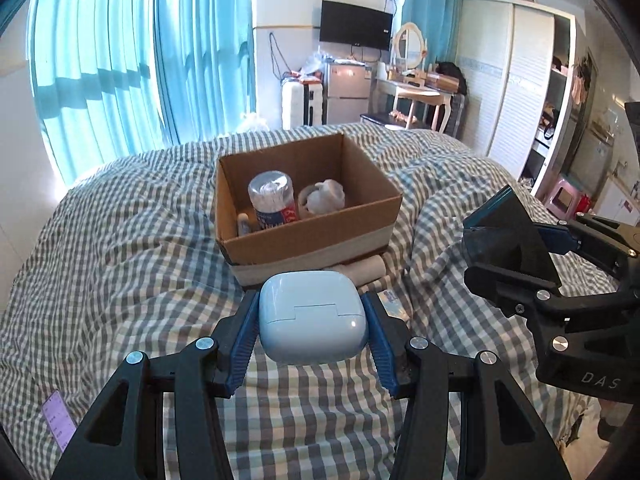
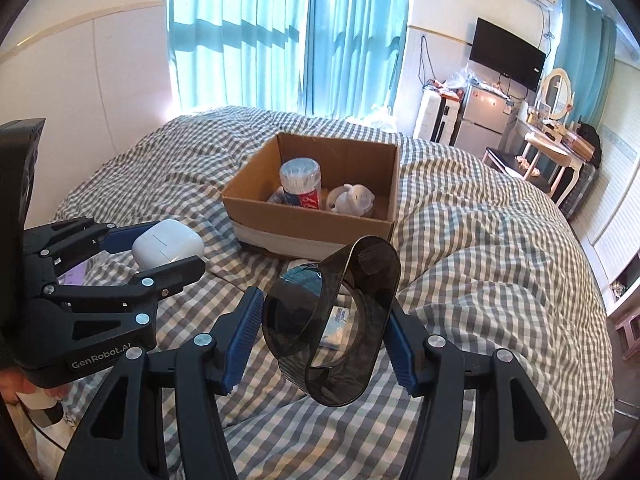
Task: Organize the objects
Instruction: 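Carry the earbud case and sunglasses case into the box and open both tools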
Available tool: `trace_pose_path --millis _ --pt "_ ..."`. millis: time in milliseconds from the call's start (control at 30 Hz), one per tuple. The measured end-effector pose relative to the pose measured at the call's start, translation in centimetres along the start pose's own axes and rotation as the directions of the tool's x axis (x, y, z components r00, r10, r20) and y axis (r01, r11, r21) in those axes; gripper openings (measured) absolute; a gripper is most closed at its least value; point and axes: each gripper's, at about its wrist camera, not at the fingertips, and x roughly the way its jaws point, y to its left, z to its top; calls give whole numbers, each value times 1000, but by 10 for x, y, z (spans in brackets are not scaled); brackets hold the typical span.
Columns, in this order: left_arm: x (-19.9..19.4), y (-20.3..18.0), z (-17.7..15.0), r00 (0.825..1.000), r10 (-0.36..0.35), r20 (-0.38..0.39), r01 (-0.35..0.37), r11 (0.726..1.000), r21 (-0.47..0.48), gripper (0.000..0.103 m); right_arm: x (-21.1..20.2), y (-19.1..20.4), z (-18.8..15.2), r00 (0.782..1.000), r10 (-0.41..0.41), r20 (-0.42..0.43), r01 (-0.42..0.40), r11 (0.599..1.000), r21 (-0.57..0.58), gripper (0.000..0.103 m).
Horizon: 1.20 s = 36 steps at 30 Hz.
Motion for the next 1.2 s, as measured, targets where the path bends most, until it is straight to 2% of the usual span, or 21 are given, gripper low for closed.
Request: trace_pose_path --millis 167,267,533,700,867,1000,1200 --pt "-20 9 19 998 14 59 -13 1000 -26 52 -13 4 17 1000 -16 20 16 1000 -18 58" --pt "-25 17 35 995 37 93 -33 999 -37 52 -24 9 40 998 -25 65 29 998 -59 58" --pt "7 32 81 992 70 100 -66 997 -42 52 -6 -2 95 995 -4 103 10 998 -59 58" --pt "55 46 104 995 70 65 -65 996 -63 52 33 -18 127 996 1 89 2 999 -37 58" --pt "114 54 113 998 69 -12 -70 996 -61 52 85 -36 149 999 22 47 -22 1000 2 58" --pt "156 53 112 996 60 -65 -63 997 -51 52 132 -48 153 999 35 -16 -35 999 15 58" --pt "197 55 105 993 31 -113 -36 998 -46 52 188 -55 151 995 43 -86 -42 999 7 58"
